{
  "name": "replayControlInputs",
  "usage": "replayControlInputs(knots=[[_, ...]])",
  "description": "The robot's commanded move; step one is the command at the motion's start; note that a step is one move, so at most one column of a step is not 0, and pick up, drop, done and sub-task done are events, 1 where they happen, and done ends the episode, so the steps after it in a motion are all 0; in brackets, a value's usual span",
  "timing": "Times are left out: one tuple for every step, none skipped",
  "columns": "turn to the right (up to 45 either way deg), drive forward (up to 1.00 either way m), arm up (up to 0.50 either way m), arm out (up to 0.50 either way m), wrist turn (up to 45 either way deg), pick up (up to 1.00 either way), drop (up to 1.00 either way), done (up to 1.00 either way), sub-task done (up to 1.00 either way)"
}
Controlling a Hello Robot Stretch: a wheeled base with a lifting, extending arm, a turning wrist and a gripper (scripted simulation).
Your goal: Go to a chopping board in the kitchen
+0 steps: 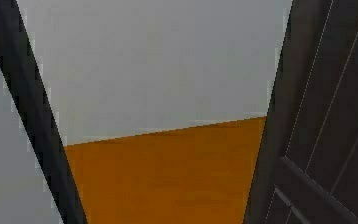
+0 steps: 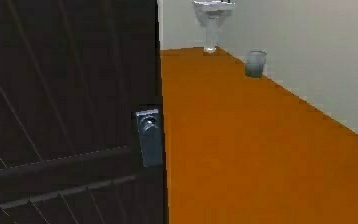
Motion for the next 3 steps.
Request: replayControlInputs(knots=[[0.0, 0.6, 0.0, 0.0, 0.0, 0.0, 0.0, 0.0, 0.0], [-18.0, 0.0, 0.0, 0.0, 0.0, 0.0, 0.0, 0.0, 0.0], [0.0, 0.15, 0.0, 0.0, 0.0, 0.0, 0.0, 0.0, 0.0]])
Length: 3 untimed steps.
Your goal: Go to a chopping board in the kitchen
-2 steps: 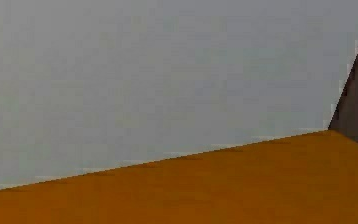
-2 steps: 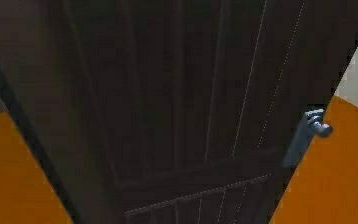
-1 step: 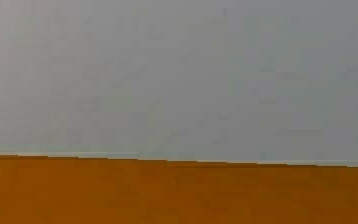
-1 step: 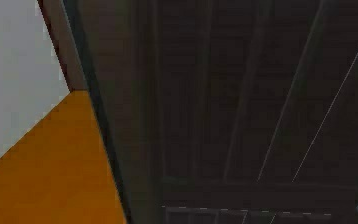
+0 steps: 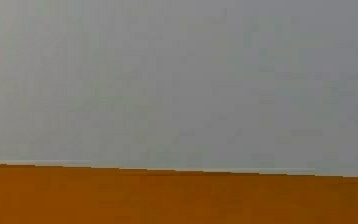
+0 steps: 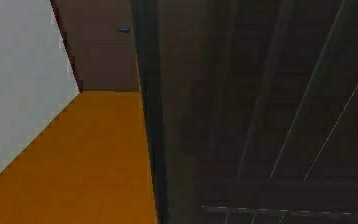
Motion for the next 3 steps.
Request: replayControlInputs(knots=[[42.0, 0.0, 0.0, 0.0, 0.0, 0.0, 0.0, 0.0, 0.0], [0.0, 0.5, 0.0, 0.0, 0.0, 0.0, 0.0, 0.0, 0.0], [45.0, 0.0, 0.0, 0.0, 0.0, 0.0, 0.0, 0.0, 0.0]])
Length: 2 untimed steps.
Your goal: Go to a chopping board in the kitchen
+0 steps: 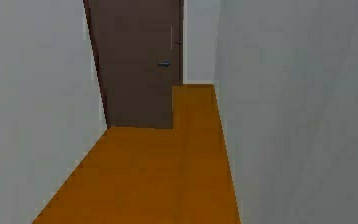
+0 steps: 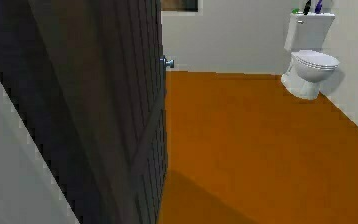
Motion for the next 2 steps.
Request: replayControlInputs(knots=[[3.0, 0.0, 0.0, 0.0, 0.0, 0.0, 0.0, 0.0, 0.0], [0.0, 1.0, 0.0, 0.0, 0.0, 0.0, 0.0, 0.0, 0.0]])
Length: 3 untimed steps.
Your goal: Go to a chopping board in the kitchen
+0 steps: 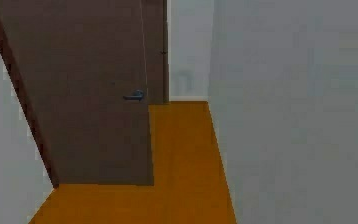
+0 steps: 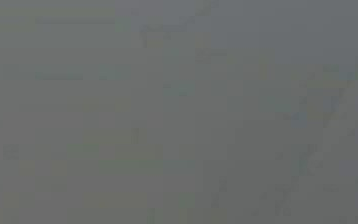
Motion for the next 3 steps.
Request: replayControlInputs(knots=[[0.0, 1.0, 0.0, 0.0, 0.0, 0.0, 0.0, 0.0, 0.0], [0.0, 0.5, 0.0, 0.0, 0.0, 0.0, 0.0, 0.0, 0.0], [-39.0, 0.0, 0.0, 0.0, 0.0, 0.0, 0.0, 0.0, 0.0]])
